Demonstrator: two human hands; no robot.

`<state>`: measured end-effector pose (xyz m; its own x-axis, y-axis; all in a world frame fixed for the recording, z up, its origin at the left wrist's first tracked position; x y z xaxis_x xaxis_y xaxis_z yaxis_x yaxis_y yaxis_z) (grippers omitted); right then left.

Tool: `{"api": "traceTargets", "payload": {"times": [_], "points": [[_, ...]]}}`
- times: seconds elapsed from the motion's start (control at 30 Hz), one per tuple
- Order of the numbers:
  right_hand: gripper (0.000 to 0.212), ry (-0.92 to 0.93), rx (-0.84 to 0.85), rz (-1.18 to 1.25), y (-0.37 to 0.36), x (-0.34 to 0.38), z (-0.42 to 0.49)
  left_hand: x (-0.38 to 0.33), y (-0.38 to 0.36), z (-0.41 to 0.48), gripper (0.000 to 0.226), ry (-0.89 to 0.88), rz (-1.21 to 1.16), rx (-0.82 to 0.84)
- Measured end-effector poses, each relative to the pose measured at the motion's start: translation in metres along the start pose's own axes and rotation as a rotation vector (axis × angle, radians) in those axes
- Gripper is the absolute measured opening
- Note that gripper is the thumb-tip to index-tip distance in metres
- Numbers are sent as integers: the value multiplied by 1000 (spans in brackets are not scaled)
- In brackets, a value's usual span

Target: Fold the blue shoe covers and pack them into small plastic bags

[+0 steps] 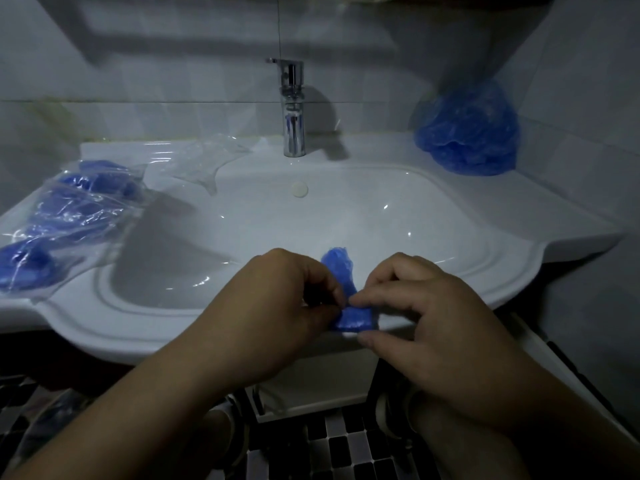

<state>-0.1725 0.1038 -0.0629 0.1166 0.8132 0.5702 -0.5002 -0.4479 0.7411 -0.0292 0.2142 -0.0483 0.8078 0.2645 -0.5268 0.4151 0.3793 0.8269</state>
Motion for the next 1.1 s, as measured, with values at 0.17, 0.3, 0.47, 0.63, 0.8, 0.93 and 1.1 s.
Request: {"api": "traceTargets", "payload": {"times": [0.17, 0.3, 0.47, 0.63, 0.8, 0.93, 1.1], "points": [[14, 44, 25, -4, 2, 1, 0, -3, 9, -7, 29, -126, 13, 79], [19, 36, 77, 122, 3, 5, -2, -5, 14, -10, 40, -122, -24, 117], [14, -53, -88, 198, 0, 5, 1, -7, 6, -2, 10, -55, -38, 29], [13, -48, -125, 149, -5, 4, 4, -5, 0, 0, 10, -20, -76, 2], [24, -36, 13, 0, -1, 2, 4, -6, -4, -2, 13, -22, 38, -29], [11, -3, 44, -54, 2, 3, 3, -2, 4, -5, 27, -157, 99, 39], [2, 36, 78, 71, 7, 8, 0, 0, 11, -10, 35, -233, 111, 95]]}}
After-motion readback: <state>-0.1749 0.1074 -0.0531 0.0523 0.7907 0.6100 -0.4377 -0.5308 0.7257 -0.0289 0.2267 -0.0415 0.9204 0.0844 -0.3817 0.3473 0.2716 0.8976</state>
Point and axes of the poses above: each hand's wrist, its own z-axis towards the middle knuckle, its own y-axis out of the back of the hand, x = y × z, the point moved 2 cm from there along z, towards the middle knuckle, and after that the axes turned 5 degrees about z, right-handed, at the moved point
